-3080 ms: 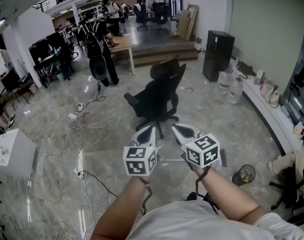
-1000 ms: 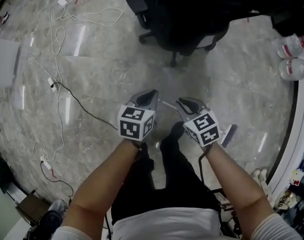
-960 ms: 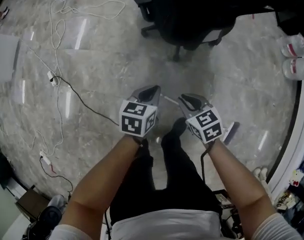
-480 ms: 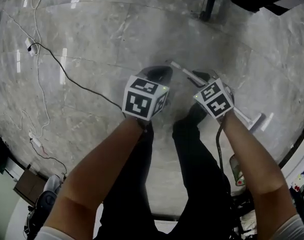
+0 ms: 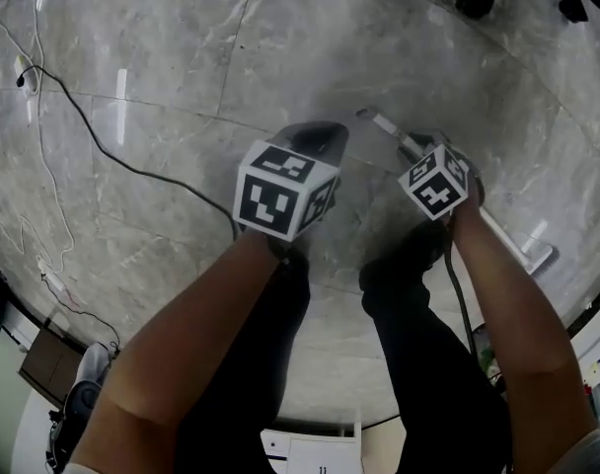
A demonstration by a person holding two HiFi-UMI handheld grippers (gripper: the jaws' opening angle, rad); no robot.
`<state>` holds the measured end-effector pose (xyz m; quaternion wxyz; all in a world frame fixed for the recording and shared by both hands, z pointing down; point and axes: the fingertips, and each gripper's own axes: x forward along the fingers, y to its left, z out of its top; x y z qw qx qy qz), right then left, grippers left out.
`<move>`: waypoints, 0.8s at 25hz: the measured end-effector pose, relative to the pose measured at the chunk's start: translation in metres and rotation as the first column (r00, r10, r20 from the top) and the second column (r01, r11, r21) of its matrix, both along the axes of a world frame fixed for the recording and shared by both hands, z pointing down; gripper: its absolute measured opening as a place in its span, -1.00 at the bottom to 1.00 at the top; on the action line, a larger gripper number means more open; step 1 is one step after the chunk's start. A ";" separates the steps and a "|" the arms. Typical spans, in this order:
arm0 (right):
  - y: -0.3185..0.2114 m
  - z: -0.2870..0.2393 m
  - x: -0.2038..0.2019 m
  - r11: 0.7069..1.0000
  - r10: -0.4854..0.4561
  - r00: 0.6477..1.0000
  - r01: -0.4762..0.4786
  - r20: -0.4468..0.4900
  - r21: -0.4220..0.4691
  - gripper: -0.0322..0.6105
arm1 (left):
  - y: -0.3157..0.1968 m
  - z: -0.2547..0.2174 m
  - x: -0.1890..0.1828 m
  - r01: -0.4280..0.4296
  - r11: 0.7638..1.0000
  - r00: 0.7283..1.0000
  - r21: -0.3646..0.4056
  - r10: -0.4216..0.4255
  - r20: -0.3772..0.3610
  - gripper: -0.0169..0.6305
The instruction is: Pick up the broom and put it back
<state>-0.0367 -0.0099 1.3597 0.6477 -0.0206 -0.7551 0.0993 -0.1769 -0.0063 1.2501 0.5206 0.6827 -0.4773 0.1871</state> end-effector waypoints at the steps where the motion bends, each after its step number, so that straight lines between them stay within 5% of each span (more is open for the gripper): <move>1: 0.000 0.013 0.002 1.000 0.000 1.000 0.001 -0.021 0.005 -0.60 | 0.003 0.010 -0.004 0.002 1.000 1.000 -0.006 -0.002 0.000 -0.93; 12: -0.001 0.051 0.005 0.998 -0.016 0.998 0.019 -0.056 0.064 -0.63 | 0.001 0.032 -0.026 0.024 1.000 1.000 0.007 -0.024 0.008 -0.93; 20: -0.027 -0.088 -0.013 0.985 0.042 0.998 -0.050 0.050 0.165 -0.64 | -0.006 -0.076 -0.026 0.056 0.998 0.998 0.039 -0.056 0.003 -0.93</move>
